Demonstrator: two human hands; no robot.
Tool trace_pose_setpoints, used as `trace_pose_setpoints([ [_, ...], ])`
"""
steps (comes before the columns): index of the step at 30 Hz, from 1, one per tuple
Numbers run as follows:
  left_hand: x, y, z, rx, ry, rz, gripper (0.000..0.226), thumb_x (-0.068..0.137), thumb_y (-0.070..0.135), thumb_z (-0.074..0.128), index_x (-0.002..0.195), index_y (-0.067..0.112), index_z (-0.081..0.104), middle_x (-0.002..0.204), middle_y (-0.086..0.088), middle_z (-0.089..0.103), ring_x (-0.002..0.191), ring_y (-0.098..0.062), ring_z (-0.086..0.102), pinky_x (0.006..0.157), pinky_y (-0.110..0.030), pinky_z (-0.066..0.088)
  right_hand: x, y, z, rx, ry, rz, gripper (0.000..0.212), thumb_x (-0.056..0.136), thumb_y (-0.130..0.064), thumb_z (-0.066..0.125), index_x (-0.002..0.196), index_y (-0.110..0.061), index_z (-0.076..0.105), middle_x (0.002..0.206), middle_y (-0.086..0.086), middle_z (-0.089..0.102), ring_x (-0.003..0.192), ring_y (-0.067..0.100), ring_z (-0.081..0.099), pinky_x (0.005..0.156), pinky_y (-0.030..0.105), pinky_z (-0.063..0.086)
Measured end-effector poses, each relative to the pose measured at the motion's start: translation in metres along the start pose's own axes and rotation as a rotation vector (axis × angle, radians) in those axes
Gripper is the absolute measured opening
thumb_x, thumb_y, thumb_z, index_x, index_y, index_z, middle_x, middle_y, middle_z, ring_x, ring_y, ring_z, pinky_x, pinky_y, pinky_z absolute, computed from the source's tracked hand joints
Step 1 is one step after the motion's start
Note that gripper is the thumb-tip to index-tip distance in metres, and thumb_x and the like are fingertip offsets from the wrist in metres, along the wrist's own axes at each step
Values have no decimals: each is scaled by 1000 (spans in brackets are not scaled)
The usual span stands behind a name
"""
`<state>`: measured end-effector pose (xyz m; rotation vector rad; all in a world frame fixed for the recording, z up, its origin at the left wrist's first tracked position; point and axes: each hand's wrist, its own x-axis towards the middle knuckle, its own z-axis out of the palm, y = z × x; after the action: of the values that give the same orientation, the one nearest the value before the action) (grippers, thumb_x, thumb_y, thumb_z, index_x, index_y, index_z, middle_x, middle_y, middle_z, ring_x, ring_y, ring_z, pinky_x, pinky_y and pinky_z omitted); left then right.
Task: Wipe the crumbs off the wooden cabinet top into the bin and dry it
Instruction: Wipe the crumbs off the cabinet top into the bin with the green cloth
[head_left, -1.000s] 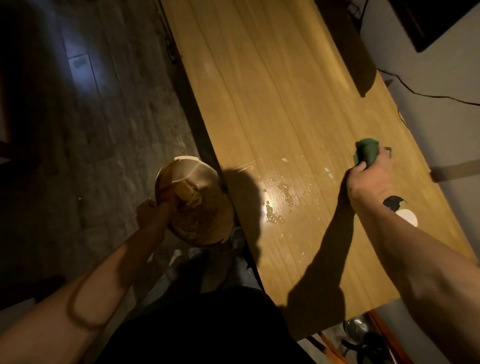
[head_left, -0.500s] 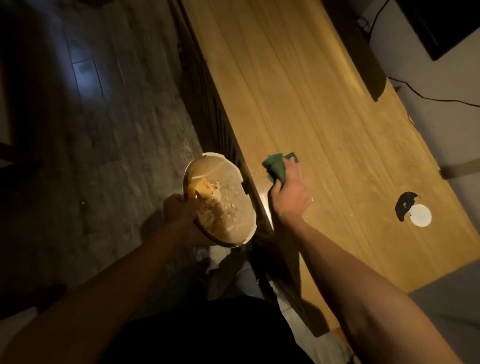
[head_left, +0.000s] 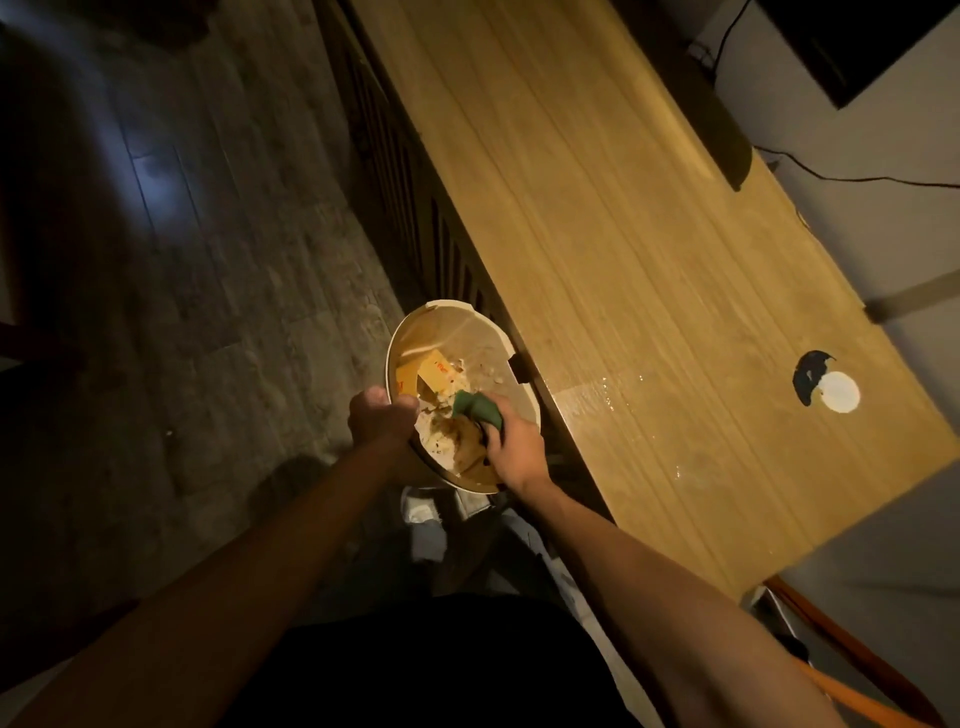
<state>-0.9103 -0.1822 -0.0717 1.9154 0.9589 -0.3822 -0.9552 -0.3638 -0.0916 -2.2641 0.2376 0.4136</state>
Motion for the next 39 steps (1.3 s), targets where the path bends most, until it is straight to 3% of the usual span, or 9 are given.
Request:
trace_pose_setpoints([
  [8, -14, -13, 11, 28, 8, 26, 16, 75, 22, 68, 69, 9, 59, 66, -3, 60, 65, -25, 62, 54, -27, 43, -2, 6, -70, 197, 222, -13, 32, 102, -19, 57, 133, -17, 60, 111, -9, 67, 91, -12, 56, 79, -2, 37],
  [13, -18, -24, 20, 165, 16, 74, 31, 87, 24, 66, 100, -4, 68, 90, -17, 65, 84, -32, 61, 74, -38, 50, 9, 15, -128, 244, 351, -33, 31, 104, -17, 53, 134, -11, 60, 111, -7, 66, 96, -22, 56, 80, -2, 38],
  [16, -32, -28, 28, 92, 79, 20, 19, 86, 16, 69, 92, -2, 66, 88, -19, 65, 84, -33, 62, 74, -40, 52, 21, 37, -177, 223, 435, -17, 36, 104, -13, 52, 139, -8, 56, 111, -8, 64, 92, -25, 54, 76, -5, 36],
  [18, -39, -29, 35, 97, 122, 3, 15, 83, 14, 67, 84, 0, 63, 78, -16, 63, 76, -33, 61, 65, -35, 46, 31, 60, -215, 204, 466, 44, 40, 104, -14, 51, 144, -9, 52, 117, -2, 65, 91, -11, 59, 80, -1, 40],
  [23, -46, -35, 49, 31, 125, -102, 36, 79, 18, 73, 110, 0, 69, 101, -18, 68, 93, -35, 65, 73, -40, 53, 56, 145, -311, 74, 574, 244, 39, 105, -23, 48, 143, -13, 48, 131, 13, 63, 121, 31, 59, 104, 44, 46],
  [28, -51, -43, 50, -116, 189, -215, 43, 74, 25, 80, 107, 3, 65, 99, -15, 65, 92, -26, 66, 74, -41, 52, 81, 216, -379, -34, 632, 377, 42, 103, -31, 45, 143, -20, 44, 131, 18, 62, 119, 42, 59, 100, 48, 47],
  [31, -59, -46, 53, -193, 173, -155, 23, 67, 20, 76, 72, 15, 54, 72, -5, 55, 64, -16, 57, 59, -31, 45, 95, 239, -396, -48, 608, 407, 45, 101, -34, 43, 145, -24, 42, 133, 21, 59, 122, 45, 57, 105, 54, 48],
  [33, -57, -46, 55, -134, 212, -150, 27, 76, 10, 74, 67, 15, 49, 67, -3, 50, 70, -20, 49, 55, -29, 39, 100, 247, -396, -76, 600, 418, 47, 100, -36, 43, 146, -28, 40, 133, 20, 60, 121, 45, 58, 104, 54, 48],
  [39, -53, -38, 62, -51, 281, -179, 31, 77, 11, 69, 60, 19, 45, 61, -1, 46, 61, -18, 43, 51, -28, 33, 101, 234, -364, -171, 657, 246, 48, 92, -21, 46, 138, -36, 47, 128, 6, 64, 118, 35, 60, 100, 45, 46],
])
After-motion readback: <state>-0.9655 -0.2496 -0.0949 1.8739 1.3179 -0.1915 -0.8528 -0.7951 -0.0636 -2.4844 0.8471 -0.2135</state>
